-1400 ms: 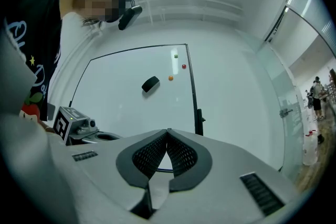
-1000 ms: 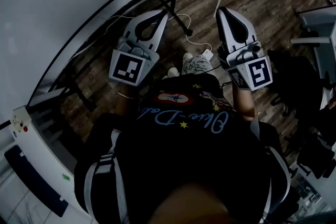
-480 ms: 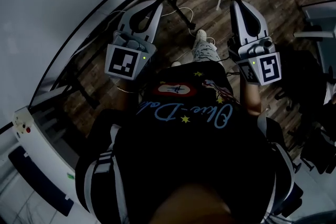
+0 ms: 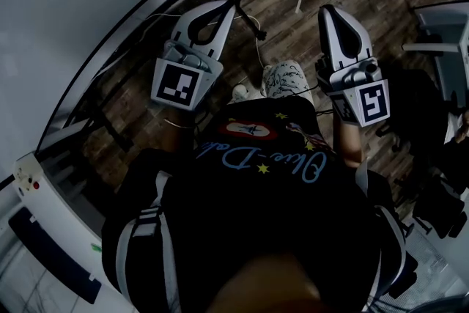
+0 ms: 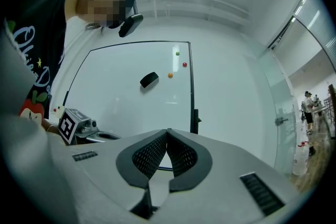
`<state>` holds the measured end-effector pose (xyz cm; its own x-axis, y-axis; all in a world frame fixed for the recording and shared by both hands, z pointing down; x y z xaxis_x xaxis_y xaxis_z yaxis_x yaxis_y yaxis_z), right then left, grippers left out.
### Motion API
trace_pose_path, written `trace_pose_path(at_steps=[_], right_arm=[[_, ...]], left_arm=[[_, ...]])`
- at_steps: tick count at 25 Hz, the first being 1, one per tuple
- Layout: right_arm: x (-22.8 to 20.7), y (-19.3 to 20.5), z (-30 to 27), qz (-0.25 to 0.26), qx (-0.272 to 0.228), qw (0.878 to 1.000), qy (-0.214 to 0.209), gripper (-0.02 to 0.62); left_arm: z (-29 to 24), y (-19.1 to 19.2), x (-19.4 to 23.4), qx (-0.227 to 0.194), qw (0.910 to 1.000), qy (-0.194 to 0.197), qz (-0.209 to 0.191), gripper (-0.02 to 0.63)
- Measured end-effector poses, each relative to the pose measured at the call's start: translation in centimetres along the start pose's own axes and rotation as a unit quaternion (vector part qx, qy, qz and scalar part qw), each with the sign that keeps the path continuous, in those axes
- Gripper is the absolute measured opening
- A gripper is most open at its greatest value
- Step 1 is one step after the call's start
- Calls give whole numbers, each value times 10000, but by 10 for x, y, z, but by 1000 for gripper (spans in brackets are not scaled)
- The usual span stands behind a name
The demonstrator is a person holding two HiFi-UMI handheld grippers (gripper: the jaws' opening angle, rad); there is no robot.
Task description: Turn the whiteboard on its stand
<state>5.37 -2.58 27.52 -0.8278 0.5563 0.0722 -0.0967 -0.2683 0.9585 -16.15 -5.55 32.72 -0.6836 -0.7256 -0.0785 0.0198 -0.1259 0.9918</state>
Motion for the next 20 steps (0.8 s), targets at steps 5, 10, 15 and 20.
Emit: trace_pose_path(at_steps=[5,10,15,20], right_arm=[[-7,1,-13,-20,-2,9999,-152,21],[-19,7,-24,-230,-108,9993,-263,21],[-7,0,-29,-126,-245,9987,-419,21],[-13,-1,-28,-93,-353,9987,-350,21]], left_arm=[[-11,4,2,35,10000,-14,81,15],[1,0,5,132,9994,-314,-94,15],[30,-9,11,244,9972,-678,-201,15],[23,-9,12,194,9977,-600,-259,15]])
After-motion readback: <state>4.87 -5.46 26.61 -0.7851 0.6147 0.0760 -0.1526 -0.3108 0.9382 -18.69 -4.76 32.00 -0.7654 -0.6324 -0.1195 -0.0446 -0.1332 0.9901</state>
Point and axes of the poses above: the fingertips, and each gripper's own axes: z backward along the fingers, x to its left, y out of its underside, the point moved 6 cm from there along z, backward along the fingers, and after that the axes turned 6 degrees about -x, right-handed, at the moved point
